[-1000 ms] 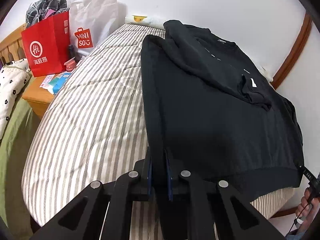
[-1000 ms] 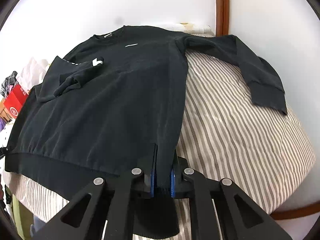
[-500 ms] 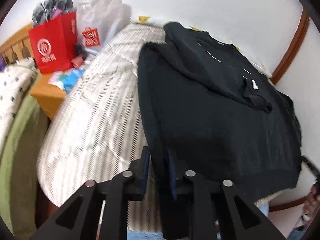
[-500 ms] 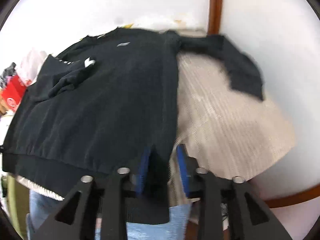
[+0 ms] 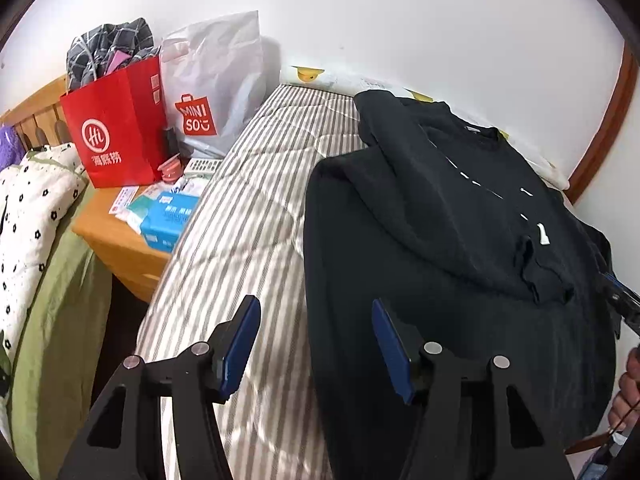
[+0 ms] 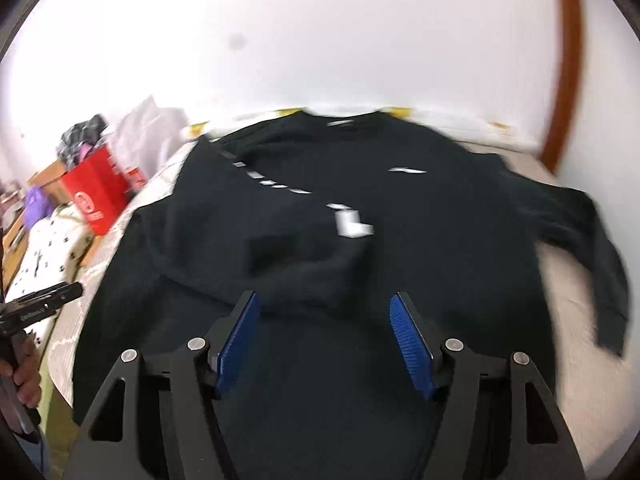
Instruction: Fold small clothes
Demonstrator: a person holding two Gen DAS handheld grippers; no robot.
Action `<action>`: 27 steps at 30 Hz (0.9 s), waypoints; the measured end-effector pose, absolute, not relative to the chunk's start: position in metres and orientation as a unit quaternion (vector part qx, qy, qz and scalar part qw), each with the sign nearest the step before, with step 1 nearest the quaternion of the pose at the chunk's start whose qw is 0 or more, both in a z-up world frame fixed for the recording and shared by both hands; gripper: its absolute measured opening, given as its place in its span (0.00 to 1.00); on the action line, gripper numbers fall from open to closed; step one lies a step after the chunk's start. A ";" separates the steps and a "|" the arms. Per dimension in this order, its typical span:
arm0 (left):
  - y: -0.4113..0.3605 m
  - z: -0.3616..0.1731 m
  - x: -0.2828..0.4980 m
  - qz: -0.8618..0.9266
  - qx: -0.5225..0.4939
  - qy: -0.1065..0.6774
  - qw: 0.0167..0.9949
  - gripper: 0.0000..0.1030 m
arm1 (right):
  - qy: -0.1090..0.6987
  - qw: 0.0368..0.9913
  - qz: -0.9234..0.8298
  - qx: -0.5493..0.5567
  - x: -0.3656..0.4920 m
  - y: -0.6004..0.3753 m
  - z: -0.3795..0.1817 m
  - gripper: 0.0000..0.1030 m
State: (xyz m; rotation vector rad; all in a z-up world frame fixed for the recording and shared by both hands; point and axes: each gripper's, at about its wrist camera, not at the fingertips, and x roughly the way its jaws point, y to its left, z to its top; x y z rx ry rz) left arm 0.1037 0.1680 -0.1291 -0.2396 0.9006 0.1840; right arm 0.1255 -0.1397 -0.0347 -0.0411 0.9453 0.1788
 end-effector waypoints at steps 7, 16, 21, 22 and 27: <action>0.173 -0.132 0.137 0.083 -0.097 0.431 0.893 0.55 | 0.507 0.856 0.101 -0.020 0.189 -0.083 -0.089 0.65; 0.172 -0.153 0.184 0.119 -0.062 0.450 0.883 0.55 | 0.519 0.849 0.052 -0.090 0.221 -0.080 -0.124 0.18; 0.174 -0.164 0.191 0.117 -0.082 0.464 0.874 0.55 | 0.473 0.877 0.066 -0.041 0.222 -0.132 -0.079 0.12; 0.173 -0.166 0.191 0.117 -0.083 0.465 0.874 0.55 | 0.462 0.885 0.051 -0.035 0.222 -0.148 -0.068 0.11; 0.170 -0.170 0.190 0.115 -0.087 0.470 0.871 0.55 | 0.451 0.892 -0.024 -0.008 0.218 -0.227 -0.053 0.07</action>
